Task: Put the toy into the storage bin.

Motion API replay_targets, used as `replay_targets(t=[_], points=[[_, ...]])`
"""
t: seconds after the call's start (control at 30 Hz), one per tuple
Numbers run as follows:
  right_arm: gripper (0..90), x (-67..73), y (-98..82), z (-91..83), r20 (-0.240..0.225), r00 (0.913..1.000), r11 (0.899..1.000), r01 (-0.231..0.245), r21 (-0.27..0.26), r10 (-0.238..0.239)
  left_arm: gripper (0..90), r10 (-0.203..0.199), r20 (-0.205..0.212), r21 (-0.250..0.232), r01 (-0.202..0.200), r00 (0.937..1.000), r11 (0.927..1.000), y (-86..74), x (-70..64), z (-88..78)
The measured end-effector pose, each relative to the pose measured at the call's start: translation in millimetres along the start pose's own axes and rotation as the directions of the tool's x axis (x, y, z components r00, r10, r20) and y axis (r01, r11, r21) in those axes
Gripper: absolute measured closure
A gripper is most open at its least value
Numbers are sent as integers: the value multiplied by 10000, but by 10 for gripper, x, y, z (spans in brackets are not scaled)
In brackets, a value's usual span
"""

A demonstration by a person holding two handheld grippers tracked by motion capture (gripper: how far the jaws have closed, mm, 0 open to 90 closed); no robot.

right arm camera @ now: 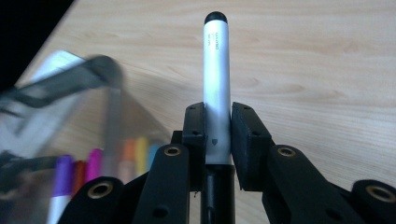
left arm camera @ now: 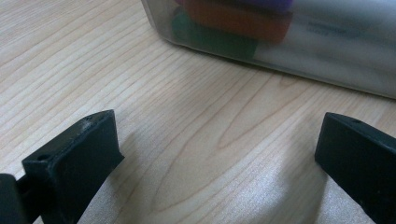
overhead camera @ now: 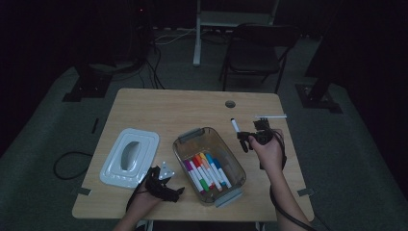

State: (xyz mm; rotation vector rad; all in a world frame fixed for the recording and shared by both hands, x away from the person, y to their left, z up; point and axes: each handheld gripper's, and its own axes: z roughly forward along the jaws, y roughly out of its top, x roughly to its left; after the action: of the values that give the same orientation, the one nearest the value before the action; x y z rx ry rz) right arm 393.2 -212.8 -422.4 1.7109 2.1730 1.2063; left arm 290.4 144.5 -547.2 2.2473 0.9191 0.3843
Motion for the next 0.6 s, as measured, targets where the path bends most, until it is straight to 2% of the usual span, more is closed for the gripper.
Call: replay_targets(t=[0.23,0.27,0.33,0.47,0.57,0.6], points=[[767,240,49,-306,-480,9978,9977,436,-519,-461,5,-19,10,4,19,10000,10000,0,-1,0],[766,323,44,-358,-667,9958,9967,598,-554,-634,5,-20,10,3,20,10000,10000,0,-1,0],[767,368,40,-377,-762,9942,9959,723,-545,-764,5,-16,12,11,16,10000,10000,0,-1,0],[766,563,16,-445,-1291,9851,9929,1075,-504,-1132,5,-13,22,20,13,10000,10000,1,-1,-1],[766,611,7,-458,-1443,9820,9919,1149,-540,-1216,5,-9,18,26,9,10000,10000,1,0,-2],[767,771,-32,-465,-1923,9698,9887,1453,-378,-1499,5,-9,19,26,9,10000,10000,1,0,-2]])
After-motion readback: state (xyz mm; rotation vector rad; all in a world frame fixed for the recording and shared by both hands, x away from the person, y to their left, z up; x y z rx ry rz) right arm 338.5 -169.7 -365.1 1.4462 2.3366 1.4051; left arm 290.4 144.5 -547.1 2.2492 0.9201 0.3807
